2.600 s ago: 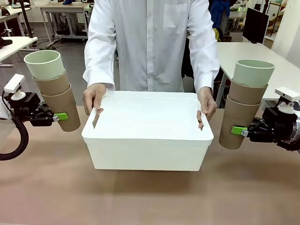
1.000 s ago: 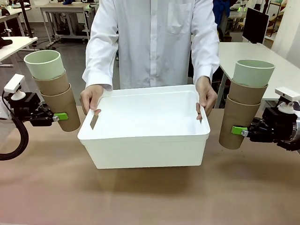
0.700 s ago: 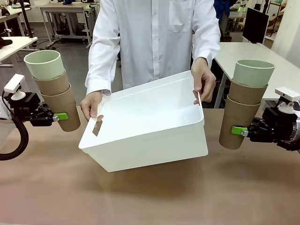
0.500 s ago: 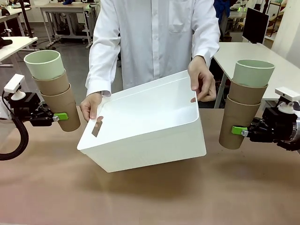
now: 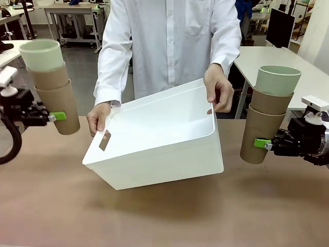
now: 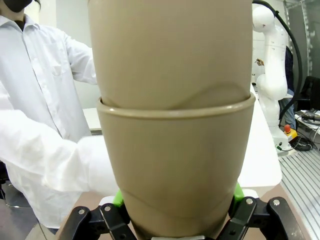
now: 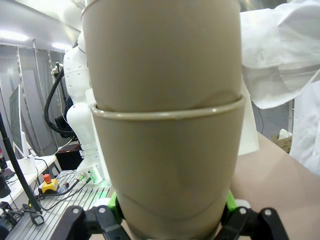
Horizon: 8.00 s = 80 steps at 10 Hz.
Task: Stack the cups and store them in the basket.
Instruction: Place the stack of Reusable plastic cups into the Pantry Basket.
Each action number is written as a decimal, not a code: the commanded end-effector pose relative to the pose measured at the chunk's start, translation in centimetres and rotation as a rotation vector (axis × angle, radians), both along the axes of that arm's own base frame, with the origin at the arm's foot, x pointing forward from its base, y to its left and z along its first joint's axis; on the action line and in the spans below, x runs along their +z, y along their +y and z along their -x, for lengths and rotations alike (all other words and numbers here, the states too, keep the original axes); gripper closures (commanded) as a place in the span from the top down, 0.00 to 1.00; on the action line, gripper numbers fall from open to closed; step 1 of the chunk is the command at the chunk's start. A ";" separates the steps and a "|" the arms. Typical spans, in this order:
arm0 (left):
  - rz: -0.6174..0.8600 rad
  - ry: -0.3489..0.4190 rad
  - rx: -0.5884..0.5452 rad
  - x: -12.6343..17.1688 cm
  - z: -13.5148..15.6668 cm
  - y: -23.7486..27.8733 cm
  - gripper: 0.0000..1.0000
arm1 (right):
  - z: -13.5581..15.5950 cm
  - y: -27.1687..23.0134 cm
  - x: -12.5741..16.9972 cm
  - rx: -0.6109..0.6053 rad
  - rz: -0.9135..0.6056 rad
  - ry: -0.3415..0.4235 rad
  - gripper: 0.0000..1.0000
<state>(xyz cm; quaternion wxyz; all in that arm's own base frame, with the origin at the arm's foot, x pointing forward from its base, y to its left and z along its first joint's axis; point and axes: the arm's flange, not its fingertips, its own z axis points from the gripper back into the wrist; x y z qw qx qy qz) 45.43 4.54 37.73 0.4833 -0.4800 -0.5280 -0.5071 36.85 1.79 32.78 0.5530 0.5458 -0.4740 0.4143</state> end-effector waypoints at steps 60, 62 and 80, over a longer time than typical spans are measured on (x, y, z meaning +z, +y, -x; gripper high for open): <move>-0.630 0.045 0.056 18.7 6.7 1.0 1.00 | -0.2 0.0 0.5 -0.013 -0.011 -0.012 0.85; -0.630 0.045 0.056 18.7 6.7 1.0 1.00 | -0.2 0.0 0.5 -0.013 -0.011 -0.012 0.85; -0.630 0.045 0.056 18.7 6.7 1.0 1.00 | 1.3 8.3 19.4 -0.113 0.398 -0.020 0.85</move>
